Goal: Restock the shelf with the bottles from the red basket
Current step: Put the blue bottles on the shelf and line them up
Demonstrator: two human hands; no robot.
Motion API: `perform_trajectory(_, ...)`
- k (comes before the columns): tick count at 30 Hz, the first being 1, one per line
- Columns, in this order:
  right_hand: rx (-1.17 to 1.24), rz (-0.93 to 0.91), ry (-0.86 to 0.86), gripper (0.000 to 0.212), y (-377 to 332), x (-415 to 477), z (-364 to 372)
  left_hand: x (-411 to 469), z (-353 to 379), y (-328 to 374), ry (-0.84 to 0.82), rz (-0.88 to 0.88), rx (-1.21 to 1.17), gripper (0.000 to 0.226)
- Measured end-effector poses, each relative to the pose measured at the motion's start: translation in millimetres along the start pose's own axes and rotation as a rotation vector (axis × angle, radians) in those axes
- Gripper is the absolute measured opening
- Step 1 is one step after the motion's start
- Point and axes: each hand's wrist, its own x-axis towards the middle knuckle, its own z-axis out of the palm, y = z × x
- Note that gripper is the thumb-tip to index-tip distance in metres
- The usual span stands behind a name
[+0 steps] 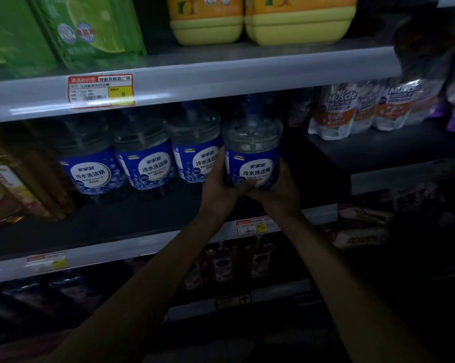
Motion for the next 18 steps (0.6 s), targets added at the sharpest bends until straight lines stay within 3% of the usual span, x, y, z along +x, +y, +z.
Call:
perform_trajectory(12,-0.004,0.054,0.032,0.087,9,4,3,-5,11,-3,0.123,-0.053,-0.039,0.063)
perform_trajectory(18,-0.029,0.041,0.072,0.093,11,18,13,8,13,-2,0.215,-0.041,0.015,0.062)
